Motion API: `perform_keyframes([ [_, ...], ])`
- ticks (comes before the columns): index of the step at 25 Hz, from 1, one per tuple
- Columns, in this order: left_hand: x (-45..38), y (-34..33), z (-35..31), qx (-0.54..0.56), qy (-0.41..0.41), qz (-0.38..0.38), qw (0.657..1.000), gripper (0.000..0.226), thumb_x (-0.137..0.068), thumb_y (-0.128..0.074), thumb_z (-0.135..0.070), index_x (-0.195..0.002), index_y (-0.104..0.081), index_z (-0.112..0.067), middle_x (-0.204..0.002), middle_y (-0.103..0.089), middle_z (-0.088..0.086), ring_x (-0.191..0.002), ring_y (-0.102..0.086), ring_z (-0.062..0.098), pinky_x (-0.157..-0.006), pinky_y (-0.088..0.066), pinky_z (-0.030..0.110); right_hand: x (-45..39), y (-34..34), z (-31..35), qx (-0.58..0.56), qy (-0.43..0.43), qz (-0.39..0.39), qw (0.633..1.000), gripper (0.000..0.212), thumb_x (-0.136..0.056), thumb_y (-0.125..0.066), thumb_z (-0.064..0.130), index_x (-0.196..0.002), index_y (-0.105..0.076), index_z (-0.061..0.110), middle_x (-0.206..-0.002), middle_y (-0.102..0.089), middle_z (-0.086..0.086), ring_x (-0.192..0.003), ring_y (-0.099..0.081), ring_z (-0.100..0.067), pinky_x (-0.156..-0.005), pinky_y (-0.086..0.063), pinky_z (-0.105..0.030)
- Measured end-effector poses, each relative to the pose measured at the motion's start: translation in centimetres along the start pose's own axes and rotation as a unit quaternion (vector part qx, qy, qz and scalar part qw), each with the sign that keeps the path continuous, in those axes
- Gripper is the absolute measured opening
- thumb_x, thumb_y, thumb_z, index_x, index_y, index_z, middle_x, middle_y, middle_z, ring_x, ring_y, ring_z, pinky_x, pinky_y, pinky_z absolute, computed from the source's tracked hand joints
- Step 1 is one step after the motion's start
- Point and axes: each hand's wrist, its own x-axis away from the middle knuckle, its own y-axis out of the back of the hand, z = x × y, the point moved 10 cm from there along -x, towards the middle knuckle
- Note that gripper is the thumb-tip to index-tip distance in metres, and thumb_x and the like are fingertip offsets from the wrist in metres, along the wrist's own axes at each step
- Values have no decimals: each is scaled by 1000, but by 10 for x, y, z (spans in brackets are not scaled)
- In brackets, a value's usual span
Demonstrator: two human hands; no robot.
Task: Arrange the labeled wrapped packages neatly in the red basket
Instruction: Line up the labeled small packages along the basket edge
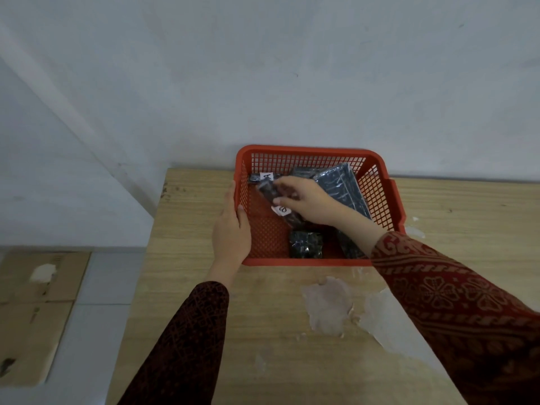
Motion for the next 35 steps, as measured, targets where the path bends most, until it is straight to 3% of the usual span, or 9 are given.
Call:
perform_keyframes([
  [3,-1,-1,0,13,6,6,1000,49,-101,-34,-24,-149,-24,-30,-129,-52,-11,-96,-50,2,-81,-40,22,5,20,-12,-201,-49,-53,977,25,-91,-60,13,-116,-58,13,-102,-66,3,-94,-65,-17,-83,-56,-27],
  [6,-1,-1,2,11,9,8,1000,49,-101,-33,-25,-149,-23,-31,-116,-42,-20,-92,-48,1,-78,-42,24,15,-3,-10,-310,-66,11,949,21,-93,-56,6,-113,-55,12,-102,-65,4,-95,-66,-10,-85,-57,-25],
  [11,0,-1,1,16,6,5,1000,50,-101,-35,-22,-149,-25,-30,-119,-47,-15,-93,-45,2,-79,-40,25,17,-47,1,-84,-7,130,988,31,-94,-56,12,-123,-56,2,-105,-67,0,-92,-63,-3,-81,-51,-27],
  [14,1,-2,2,20,10,7,1000,49,-101,-35,-22,-149,-25,-30,-122,-56,-3,-85,-51,0,-78,-39,27,17,-76,-2,55,8,238,970,35,-91,-58,9,-126,-56,6,-103,-58,9,-87,-53,-3,-75,-40,-13],
  [16,1,-2,2,23,8,4,1000,49,-101,-35,-22,-149,-26,-29,-121,-58,1,-74,-49,-3,-77,-37,23,25,-96,-18,108,-25,284,952,36,-90,-61,12,-124,-52,5,-114,-61,-1,-95,-56,-14,-76,-42,-21],
  [24,-3,-3,6,24,8,5,1000,49,-101,-35,-24,-149,-25,-30,-109,-48,-24,-70,-41,-12,-77,-38,23,36,-68,-4,156,32,194,968,44,-87,-65,24,-127,-52,10,-120,-57,-10,-109,-55,-26,-91,-47,-38],
  [29,-1,-2,4,27,4,2,1000,48,-101,-34,-26,-148,-26,-32,-110,-43,-21,-75,-43,-16,-75,-37,16,60,-61,-31,468,65,267,840,64,-80,-71,28,-135,-41,18,-134,-50,-8,-120,-48,-27,-92,-45,-40],
  [32,-1,-2,5,26,7,9,1000,48,-101,-33,-27,-148,-24,-32,-107,-42,-20,-73,-41,-30,-66,-32,3,58,-59,-32,464,55,288,836,64,-78,-74,30,-133,-44,15,-133,-51,-9,-120,-47,-27,-89,-49,-41],
  [35,0,-2,6,27,16,11,999,48,-101,-33,-27,-148,-24,-33,-103,-42,-18,-69,-42,-22,-70,-37,12,49,-50,-27,430,43,286,855,60,-78,-73,35,-128,-52,12,-124,-52,-9,-114,-49,-27,-81,-47,-37],
])
